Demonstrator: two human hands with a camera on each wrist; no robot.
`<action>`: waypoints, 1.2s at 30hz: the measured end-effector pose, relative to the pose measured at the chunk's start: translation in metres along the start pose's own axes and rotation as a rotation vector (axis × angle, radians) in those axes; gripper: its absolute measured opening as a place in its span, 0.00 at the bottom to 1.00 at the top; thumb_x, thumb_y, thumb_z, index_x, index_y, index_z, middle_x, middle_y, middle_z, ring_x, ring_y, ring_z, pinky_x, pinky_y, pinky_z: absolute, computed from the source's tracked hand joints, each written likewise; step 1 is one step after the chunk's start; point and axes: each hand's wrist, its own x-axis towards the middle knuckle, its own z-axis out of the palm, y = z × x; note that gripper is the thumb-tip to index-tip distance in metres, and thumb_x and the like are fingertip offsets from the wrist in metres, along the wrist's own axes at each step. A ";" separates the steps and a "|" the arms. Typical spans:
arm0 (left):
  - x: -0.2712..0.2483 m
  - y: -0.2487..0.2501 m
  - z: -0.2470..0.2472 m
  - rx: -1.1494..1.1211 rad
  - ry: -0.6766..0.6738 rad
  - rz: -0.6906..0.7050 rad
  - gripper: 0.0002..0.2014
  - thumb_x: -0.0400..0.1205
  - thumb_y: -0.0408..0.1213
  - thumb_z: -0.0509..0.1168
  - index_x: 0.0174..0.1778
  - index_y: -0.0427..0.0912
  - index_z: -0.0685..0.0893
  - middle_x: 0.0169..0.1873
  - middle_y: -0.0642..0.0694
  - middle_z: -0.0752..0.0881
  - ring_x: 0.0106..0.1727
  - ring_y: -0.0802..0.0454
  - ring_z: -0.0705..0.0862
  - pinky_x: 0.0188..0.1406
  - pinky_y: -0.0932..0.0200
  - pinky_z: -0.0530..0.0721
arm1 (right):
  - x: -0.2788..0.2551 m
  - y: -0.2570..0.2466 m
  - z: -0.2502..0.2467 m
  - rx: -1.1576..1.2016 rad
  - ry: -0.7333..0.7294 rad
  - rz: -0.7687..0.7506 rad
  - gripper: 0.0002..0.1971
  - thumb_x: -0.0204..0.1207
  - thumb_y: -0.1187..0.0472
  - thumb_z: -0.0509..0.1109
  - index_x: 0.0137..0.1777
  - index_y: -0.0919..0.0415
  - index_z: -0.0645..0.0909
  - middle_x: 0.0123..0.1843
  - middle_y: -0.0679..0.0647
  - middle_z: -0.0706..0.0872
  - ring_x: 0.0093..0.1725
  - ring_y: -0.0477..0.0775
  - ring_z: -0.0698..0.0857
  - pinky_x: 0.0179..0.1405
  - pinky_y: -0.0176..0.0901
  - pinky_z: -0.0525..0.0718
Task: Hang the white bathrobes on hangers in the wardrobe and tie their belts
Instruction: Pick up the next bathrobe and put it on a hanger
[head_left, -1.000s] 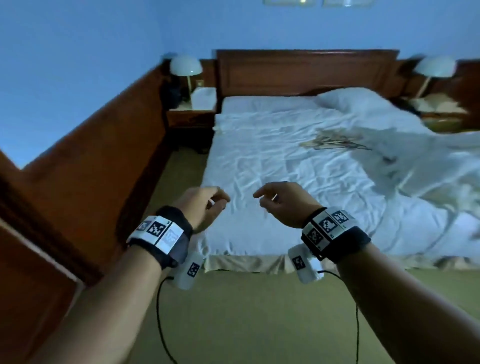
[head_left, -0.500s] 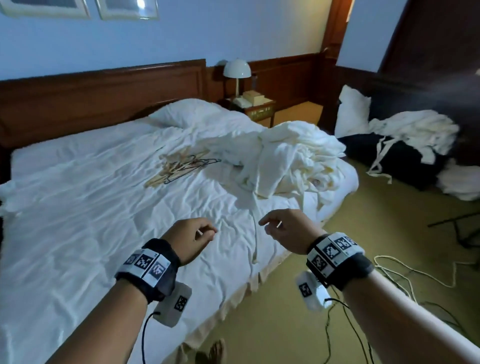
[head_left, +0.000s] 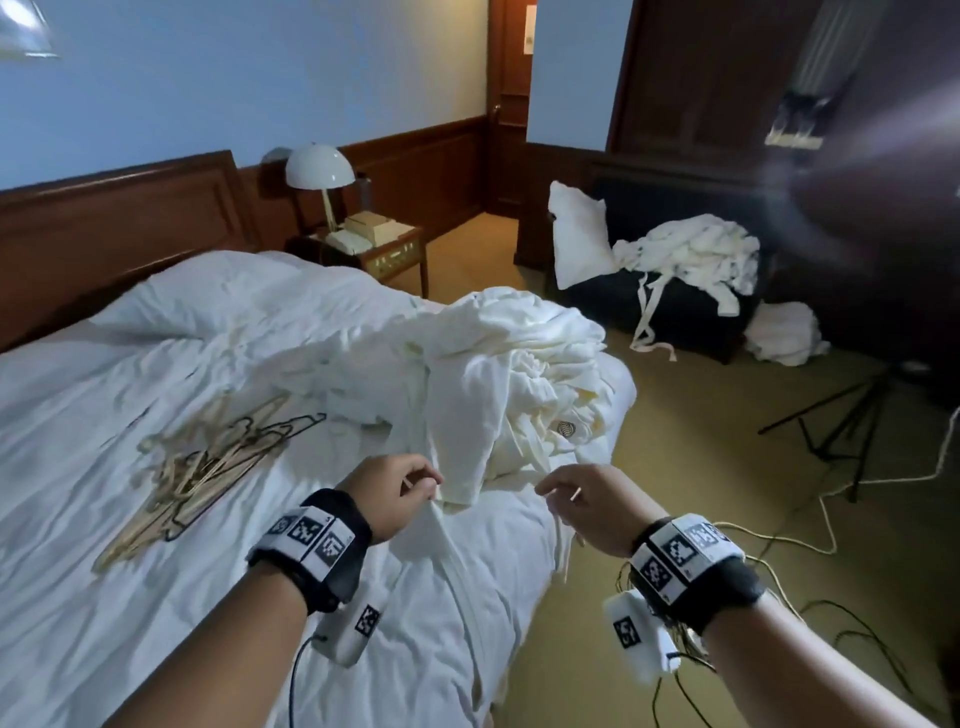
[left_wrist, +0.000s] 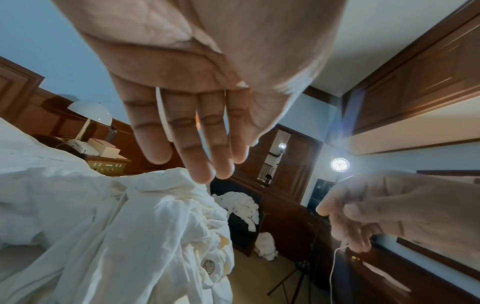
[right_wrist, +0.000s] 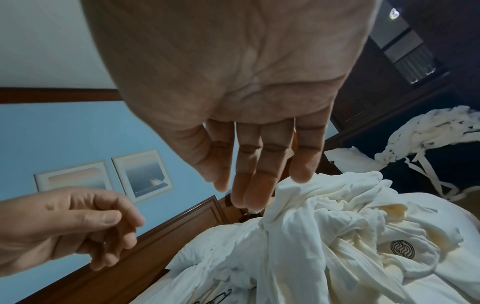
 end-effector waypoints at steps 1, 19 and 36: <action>0.017 -0.007 -0.002 0.006 -0.002 0.000 0.07 0.81 0.38 0.64 0.49 0.52 0.87 0.39 0.55 0.89 0.39 0.60 0.85 0.44 0.64 0.83 | 0.016 0.005 -0.001 -0.009 -0.002 0.010 0.12 0.79 0.55 0.62 0.54 0.44 0.86 0.44 0.43 0.86 0.38 0.41 0.84 0.42 0.39 0.85; 0.294 -0.102 -0.005 -0.052 0.151 -0.411 0.07 0.82 0.38 0.65 0.52 0.53 0.86 0.43 0.57 0.89 0.42 0.62 0.86 0.44 0.70 0.82 | 0.539 0.095 -0.040 -0.427 0.044 -0.029 0.49 0.66 0.40 0.78 0.82 0.41 0.53 0.81 0.57 0.56 0.77 0.63 0.63 0.69 0.57 0.76; 0.399 -0.100 0.042 0.335 0.099 -0.347 0.28 0.74 0.53 0.53 0.71 0.53 0.76 0.72 0.43 0.77 0.73 0.43 0.73 0.70 0.49 0.75 | 0.466 0.078 -0.011 0.143 -0.366 -0.785 0.07 0.81 0.57 0.67 0.53 0.61 0.80 0.46 0.56 0.83 0.43 0.55 0.80 0.42 0.35 0.71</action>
